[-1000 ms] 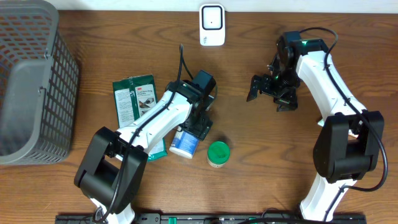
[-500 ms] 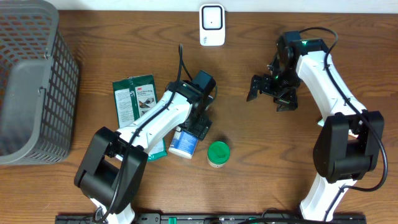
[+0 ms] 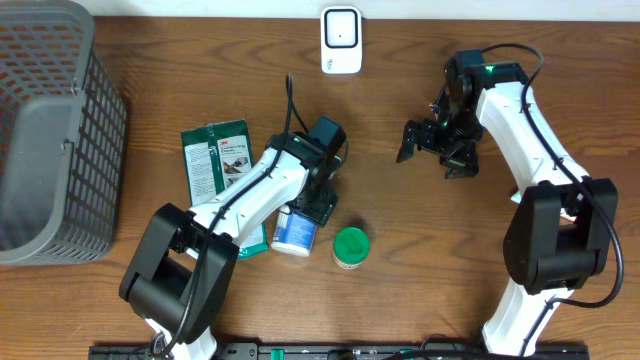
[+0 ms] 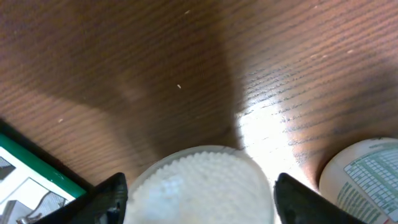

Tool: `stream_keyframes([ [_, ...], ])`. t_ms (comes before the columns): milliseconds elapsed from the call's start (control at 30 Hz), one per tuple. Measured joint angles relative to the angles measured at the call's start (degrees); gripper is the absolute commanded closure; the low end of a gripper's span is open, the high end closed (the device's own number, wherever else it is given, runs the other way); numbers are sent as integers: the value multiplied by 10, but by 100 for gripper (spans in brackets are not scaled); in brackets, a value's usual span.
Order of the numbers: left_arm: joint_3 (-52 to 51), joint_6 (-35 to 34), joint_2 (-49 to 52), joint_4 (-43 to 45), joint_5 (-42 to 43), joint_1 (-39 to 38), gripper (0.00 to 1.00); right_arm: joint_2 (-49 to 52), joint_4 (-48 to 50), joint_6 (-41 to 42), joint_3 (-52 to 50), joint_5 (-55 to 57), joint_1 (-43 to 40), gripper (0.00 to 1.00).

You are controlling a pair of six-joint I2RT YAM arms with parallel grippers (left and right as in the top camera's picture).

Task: Scan the item barcode
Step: 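Lower the left gripper and close it on the white tub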

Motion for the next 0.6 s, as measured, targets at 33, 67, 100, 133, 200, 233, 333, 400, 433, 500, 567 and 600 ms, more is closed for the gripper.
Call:
stream_keyframes([
  [33, 0, 0, 0, 0, 0, 0, 36, 0, 0, 0, 0, 0, 0, 1],
  [67, 0, 1, 0, 0, 0, 0, 36, 0, 1, 0, 0, 0, 0, 1],
  [100, 1, 1, 0, 0, -1, 0, 36, 0, 1, 0, 0, 0, 0, 1],
  [133, 2, 1, 0, 0, -1, 0, 36, 0, 1, 0, 0, 0, 0, 1],
  [200, 6, 1, 0, 0, -2, 0, 36, 0, 1, 0, 0, 0, 0, 1],
  [233, 8, 1, 0, 0, -2, 0, 35, 0, 1, 0, 0, 0, 0, 1],
  [333, 10, 1, 0, 0, -3, 2, 30, 0, 1, 0, 0, 0, 0, 1],
  [400, 10, -3, -2, 0, -9, 5, 27, 0, 1, 0, 0, 0, 0, 1],
  [433, 10, -8, -4, 0, -15, 8, 23, 0, 1, 0, 0, 0, 0, 1],
  [500, 10, -25, -12, 2, -30, 16, 20, 0, 1, 0, 0, 0, 0, 1],
  [567, 10, -51, -21, 1, -39, 28, 17, 0, 1, 0, 0, 0, 0, 1],
  [600, 11, -67, -24, -4, -43, 35, 14, 0, 1, 0, 0, 0, 0, 1],
])
